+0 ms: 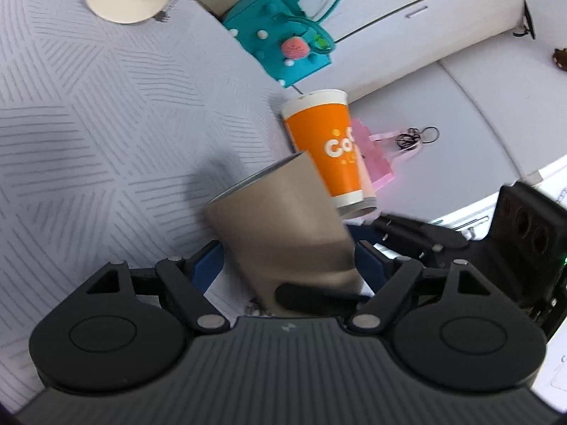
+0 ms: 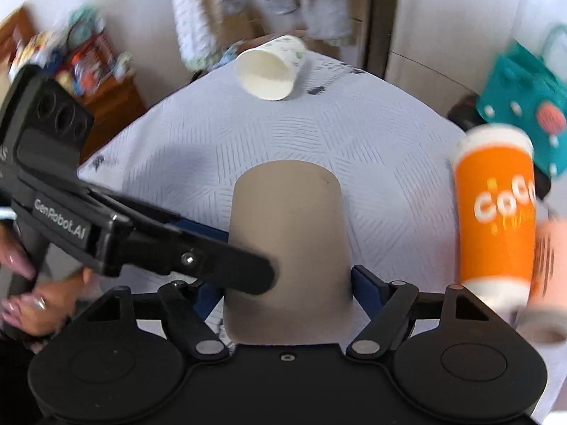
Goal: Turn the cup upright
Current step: 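Rotate the tumbler open end up, holding it between both tools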
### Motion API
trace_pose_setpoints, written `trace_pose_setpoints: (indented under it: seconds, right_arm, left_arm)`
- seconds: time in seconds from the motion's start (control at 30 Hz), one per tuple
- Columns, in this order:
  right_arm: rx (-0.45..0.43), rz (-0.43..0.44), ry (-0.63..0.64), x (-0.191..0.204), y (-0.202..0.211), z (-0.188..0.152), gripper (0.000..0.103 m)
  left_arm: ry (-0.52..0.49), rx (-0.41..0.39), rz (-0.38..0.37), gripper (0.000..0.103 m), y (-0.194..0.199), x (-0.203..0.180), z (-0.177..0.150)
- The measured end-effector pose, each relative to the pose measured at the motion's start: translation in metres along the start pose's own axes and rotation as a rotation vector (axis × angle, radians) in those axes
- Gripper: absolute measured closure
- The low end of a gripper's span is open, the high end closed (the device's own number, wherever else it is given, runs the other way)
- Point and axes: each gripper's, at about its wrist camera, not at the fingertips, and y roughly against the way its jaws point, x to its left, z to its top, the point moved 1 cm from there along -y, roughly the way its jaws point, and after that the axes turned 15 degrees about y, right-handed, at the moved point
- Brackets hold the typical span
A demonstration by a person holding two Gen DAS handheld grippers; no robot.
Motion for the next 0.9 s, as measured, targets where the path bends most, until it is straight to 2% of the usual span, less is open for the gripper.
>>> trace_pose_setpoints:
  seconds: [0.07,0.23,0.5,0.57,0.7,0.9]
  right_arm:
    - [-0.047,0.011,-0.024,0.003,0.004,-0.007,0.022]
    - [-0.132,0.047,-0.121,-0.002,0.014,-0.021,0.022]
    - [-0.175,0.073,-0.137,-0.006,0.015,-0.029,0.022]
    - [-0.184,0.071,-0.134,-0.005,0.015,-0.031,0.021]
    - [-0.195,0.023,-0.054,0.008,0.021,-0.034,0.021]
    - [-0.224,-0.064,-0.010,0.024,0.024,-0.038,0.021]
  left_arm:
    - [-0.038,-0.010,0.025,0.019,-0.003,-0.004,-0.003]
    - [-0.063,-0.019,0.017,0.018,-0.005,-0.004,-0.003]
    - [-0.124,-0.029,0.033,0.016,-0.009,-0.010,-0.005]
    - [-0.171,-0.028,0.036,0.016,-0.008,-0.013,-0.007]
    - [-0.305,-0.036,0.047,0.016,-0.006,-0.025,-0.018]
    - [-0.385,-0.062,0.036,0.016,0.001,-0.028,-0.026]
